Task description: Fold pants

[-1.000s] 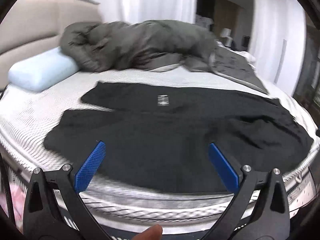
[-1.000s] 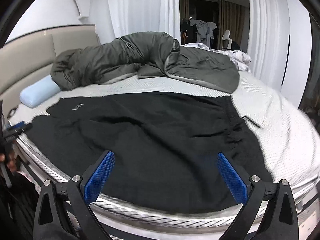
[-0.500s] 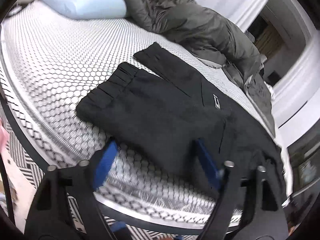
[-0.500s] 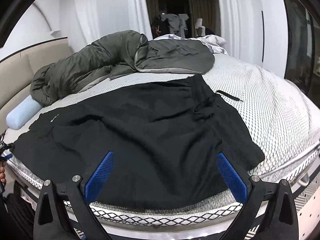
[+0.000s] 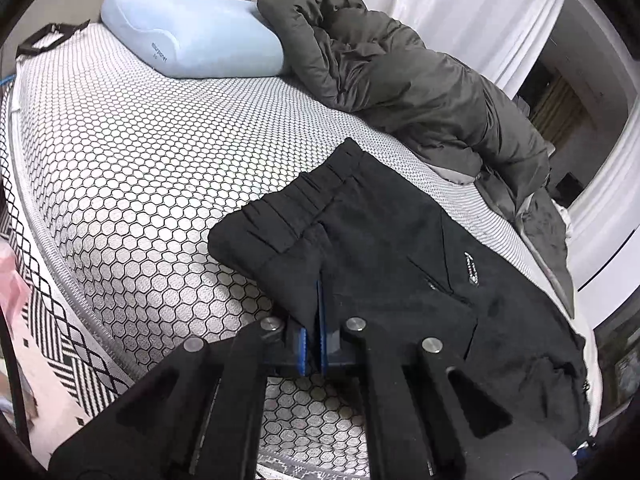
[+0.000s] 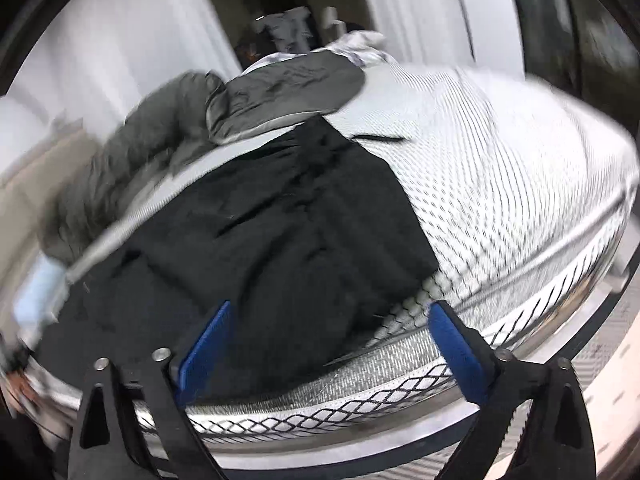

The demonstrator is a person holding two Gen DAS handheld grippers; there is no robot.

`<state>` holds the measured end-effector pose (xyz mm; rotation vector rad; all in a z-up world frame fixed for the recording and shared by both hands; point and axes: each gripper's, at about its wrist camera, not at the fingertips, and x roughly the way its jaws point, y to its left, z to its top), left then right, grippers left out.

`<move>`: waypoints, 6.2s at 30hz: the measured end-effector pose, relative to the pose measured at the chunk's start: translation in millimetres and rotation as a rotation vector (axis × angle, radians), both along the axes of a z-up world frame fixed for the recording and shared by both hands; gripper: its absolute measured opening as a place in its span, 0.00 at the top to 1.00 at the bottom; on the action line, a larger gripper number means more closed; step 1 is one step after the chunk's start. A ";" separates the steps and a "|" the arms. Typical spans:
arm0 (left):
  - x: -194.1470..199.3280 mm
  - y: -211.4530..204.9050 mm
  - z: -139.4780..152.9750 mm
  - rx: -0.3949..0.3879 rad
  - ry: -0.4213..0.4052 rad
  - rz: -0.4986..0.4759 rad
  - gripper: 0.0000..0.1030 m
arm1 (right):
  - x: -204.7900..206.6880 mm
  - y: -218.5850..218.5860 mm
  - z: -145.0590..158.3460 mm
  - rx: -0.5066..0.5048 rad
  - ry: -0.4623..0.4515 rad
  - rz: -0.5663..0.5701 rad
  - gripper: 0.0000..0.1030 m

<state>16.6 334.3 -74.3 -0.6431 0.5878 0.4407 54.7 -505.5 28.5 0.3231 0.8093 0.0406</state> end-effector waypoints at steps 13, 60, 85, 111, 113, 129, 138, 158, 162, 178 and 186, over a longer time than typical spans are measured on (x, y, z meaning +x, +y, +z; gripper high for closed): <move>-36.7 -21.4 2.3 0.021 0.034 -0.015 0.98 | 27.4 -22.4 11.4 0.037 -0.003 -0.080 0.87; -32.7 -32.0 9.4 -0.023 0.035 -0.079 0.19 | 131.1 12.1 55.8 -0.133 -0.057 0.118 0.20; -7.5 -8.8 -11.4 -0.120 0.041 -0.039 0.84 | 25.2 -24.3 -30.6 0.159 0.042 0.023 0.36; 123.1 26.2 100.5 -0.070 -0.033 -0.055 1.00 | 126.8 29.7 101.3 0.019 -0.254 -0.167 0.90; 161.8 33.2 103.0 -0.071 0.005 -0.047 1.00 | 168.6 40.6 110.7 -0.013 -0.236 -0.173 0.90; 283.6 43.2 62.6 0.051 0.161 -0.077 0.15 | 329.8 102.6 61.1 -0.137 -0.101 -0.094 0.16; 226.4 -43.4 31.9 -0.180 0.105 -0.249 0.19 | 224.4 163.5 47.0 -0.005 -0.186 0.063 0.08; 183.8 -98.7 23.9 -0.124 0.050 -0.221 0.99 | 192.1 121.6 27.1 0.024 -0.178 0.013 0.07; 181.4 -92.5 -0.1 -0.233 0.123 -0.207 0.92 | 189.4 99.7 21.5 0.061 -0.130 0.002 0.07; 164.1 -29.3 -18.5 -0.346 -0.033 -0.043 0.34 | 212.6 4.4 -46.9 0.489 0.015 -0.178 0.56; 177.8 -3.9 -31.9 -0.378 -0.049 0.049 0.98 | 199.5 28.2 -23.3 0.373 -0.031 -0.155 0.97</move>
